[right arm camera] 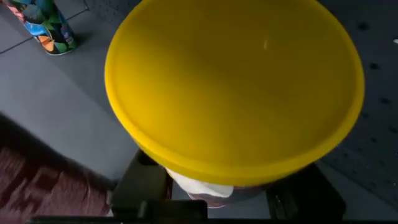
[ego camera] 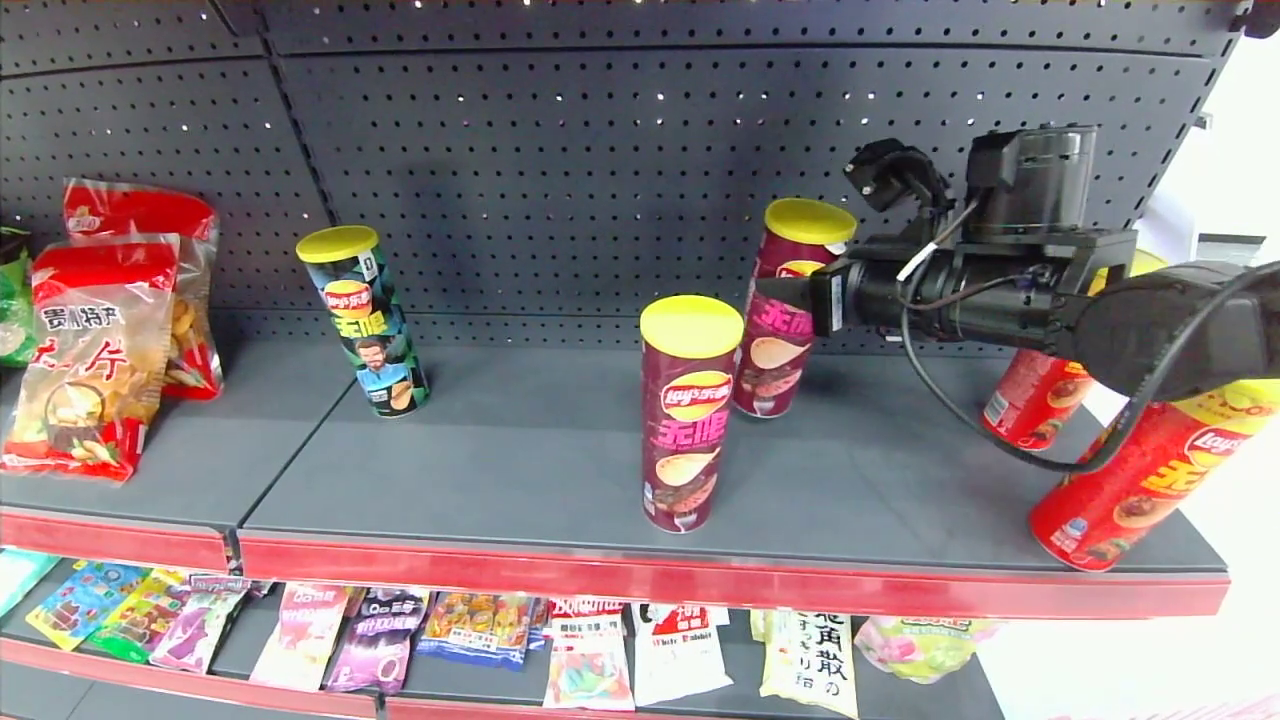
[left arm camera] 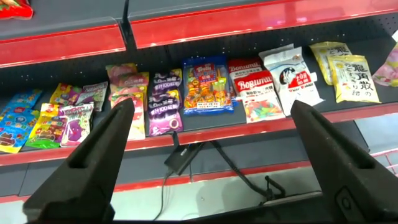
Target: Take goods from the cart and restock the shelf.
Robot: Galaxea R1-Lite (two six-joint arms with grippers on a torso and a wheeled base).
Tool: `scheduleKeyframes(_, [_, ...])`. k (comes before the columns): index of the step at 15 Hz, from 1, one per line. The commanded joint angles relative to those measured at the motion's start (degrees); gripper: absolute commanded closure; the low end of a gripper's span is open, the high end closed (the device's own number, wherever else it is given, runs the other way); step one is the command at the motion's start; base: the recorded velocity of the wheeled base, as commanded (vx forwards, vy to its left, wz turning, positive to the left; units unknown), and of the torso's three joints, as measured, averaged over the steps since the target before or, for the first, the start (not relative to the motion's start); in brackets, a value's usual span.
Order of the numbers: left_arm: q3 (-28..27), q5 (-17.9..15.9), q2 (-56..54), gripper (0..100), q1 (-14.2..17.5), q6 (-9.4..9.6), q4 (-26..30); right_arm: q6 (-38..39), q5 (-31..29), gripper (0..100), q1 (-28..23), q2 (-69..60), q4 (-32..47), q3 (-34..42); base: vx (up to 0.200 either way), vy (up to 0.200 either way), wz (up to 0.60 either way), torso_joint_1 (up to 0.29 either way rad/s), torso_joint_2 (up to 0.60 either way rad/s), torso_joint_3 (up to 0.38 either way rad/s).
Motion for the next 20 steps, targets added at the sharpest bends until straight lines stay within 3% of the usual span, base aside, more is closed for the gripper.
scheduleKeyframes(1, [-0.09, -0.01, 0.22, 0, 0.01, -0.01, -0.01, -0.01, 0.08, 100, 0.95, 3.8, 0.02, -2.54, 0.0, 0.0, 0.0, 0.0, 0.0, 0.0])
scheduleKeyframes(18, [-0.09, -0.01, 0.22, 0, 0.01, -0.01, -0.01, -0.45, 1.14, 100, 3.15, 8.55, 0.02, -5.88, 0.0, 0.0, 0.0, 0.0, 0.0, 0.0])
scheduleKeyframes(19, [0.0, -0.01, 0.22, 0, 0.01, -0.01, -0.01, -0.8, 1.14, 0, 3.15, 8.64, 0.02, -5.7, 0.0, 0.0, 0.0, 0.0, 0.0, 0.0])
scheduleKeyframes(20, [0.0, -0.01, 0.22, 0, 0.01, -0.01, -0.01, -1.15, 1.05, 0, 3.15, 8.72, 0.02, -5.61, 0.0, 0.0, 0.0, 0.0, 0.0, 0.0])
